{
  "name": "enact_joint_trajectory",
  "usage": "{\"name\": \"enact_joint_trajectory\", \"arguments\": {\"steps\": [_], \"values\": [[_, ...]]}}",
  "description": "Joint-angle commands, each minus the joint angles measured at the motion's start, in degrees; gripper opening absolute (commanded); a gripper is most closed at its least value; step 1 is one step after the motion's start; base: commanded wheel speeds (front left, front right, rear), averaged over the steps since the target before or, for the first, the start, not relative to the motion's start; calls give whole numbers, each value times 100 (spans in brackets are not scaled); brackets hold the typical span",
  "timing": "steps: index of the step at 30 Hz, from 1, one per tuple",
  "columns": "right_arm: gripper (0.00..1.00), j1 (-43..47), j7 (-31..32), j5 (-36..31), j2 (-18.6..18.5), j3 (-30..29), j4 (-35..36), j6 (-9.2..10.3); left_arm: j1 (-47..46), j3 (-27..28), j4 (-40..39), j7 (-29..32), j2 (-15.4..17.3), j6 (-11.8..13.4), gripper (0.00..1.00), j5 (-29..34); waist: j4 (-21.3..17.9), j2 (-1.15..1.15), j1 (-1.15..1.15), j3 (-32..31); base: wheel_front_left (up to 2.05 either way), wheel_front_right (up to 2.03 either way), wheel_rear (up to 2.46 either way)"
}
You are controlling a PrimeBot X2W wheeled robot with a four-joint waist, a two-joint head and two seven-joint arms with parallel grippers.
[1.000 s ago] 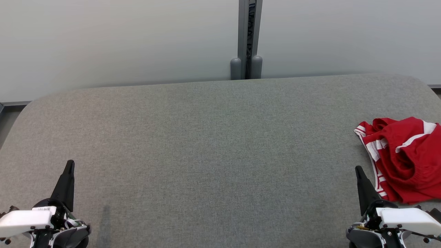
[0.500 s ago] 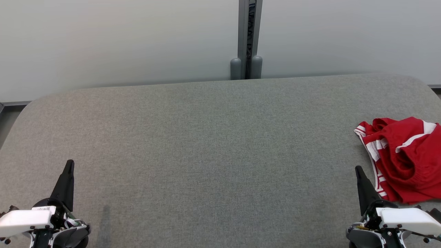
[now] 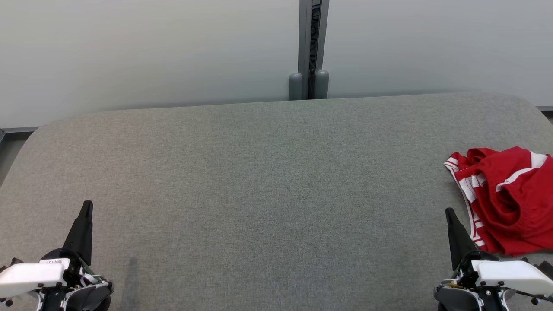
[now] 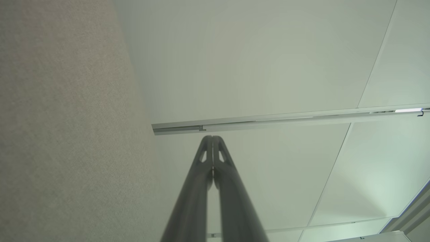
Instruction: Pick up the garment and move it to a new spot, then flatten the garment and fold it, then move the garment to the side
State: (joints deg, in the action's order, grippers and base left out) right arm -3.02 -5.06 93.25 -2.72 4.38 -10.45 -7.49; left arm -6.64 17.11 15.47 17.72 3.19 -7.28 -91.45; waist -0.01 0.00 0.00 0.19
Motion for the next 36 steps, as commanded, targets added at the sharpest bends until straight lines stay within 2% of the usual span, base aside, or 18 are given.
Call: {"name": "enact_joint_trajectory", "arguments": {"steps": [1,36], "values": [[0,-53,28,7,-24,0,-24,0,-112,18,1,32,30,-42,0,11,0,0,0,0,0,0,0],[0,-52,29,5,-24,-3,-24,0,-118,39,0,40,14,-38,0,35,0,0,0,0,0,0,0]]}}
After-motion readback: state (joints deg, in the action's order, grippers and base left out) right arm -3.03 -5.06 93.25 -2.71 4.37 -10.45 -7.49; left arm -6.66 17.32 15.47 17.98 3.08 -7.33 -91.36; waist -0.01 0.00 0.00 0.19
